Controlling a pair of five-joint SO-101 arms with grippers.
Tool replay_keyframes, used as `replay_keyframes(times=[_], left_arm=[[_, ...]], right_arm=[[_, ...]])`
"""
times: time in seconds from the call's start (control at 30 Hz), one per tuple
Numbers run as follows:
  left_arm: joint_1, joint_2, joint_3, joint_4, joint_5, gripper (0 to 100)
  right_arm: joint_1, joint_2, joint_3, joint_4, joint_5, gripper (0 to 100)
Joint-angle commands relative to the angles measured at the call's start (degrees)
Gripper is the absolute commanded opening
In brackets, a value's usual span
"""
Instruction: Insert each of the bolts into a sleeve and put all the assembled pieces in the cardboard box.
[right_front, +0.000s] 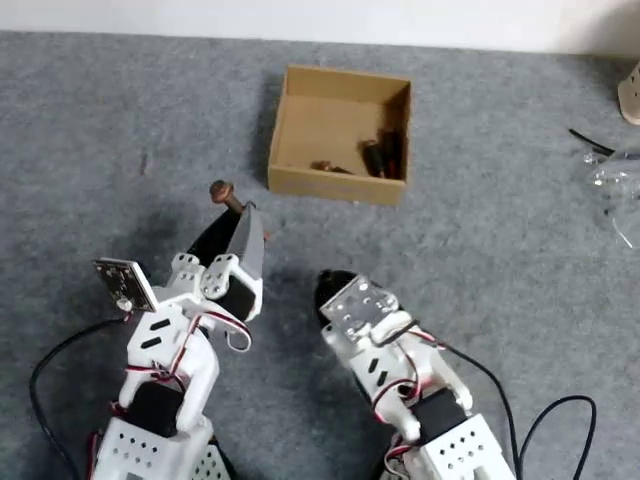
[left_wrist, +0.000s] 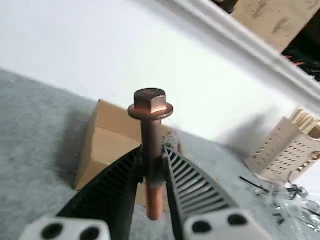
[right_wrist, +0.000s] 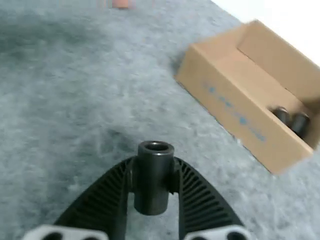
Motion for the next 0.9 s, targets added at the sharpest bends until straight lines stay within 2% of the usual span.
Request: replay_keyframes(times=[0.0,0.1,0.27,0.63,0.87], left_arm=[[2.5,-1.2,1.1,-2.0,0.3,1],[4.5,-1.1,1.1,-1.8,0.3,1],[4.9,-1.1,1.1,-1.2,0.3,1],[5.0,-1.1,1.1,-1.2,0.6,1],[8.0,-1.0,1.1,1.1,0.3,1]], right_arm=[[-2.4,-1.2,3.8,-2.3,0.9,0.5],[-2.4,-1.2,3.5,-3.4,0.9,0.5],[-2.4,-1.2,3.9,-13.1,0.9,0.5],[-2.5,-1.2,3.9,-13.4,0.9,0.5],[-3.9,-1.2,3.9,-13.4,1.1,0.5]])
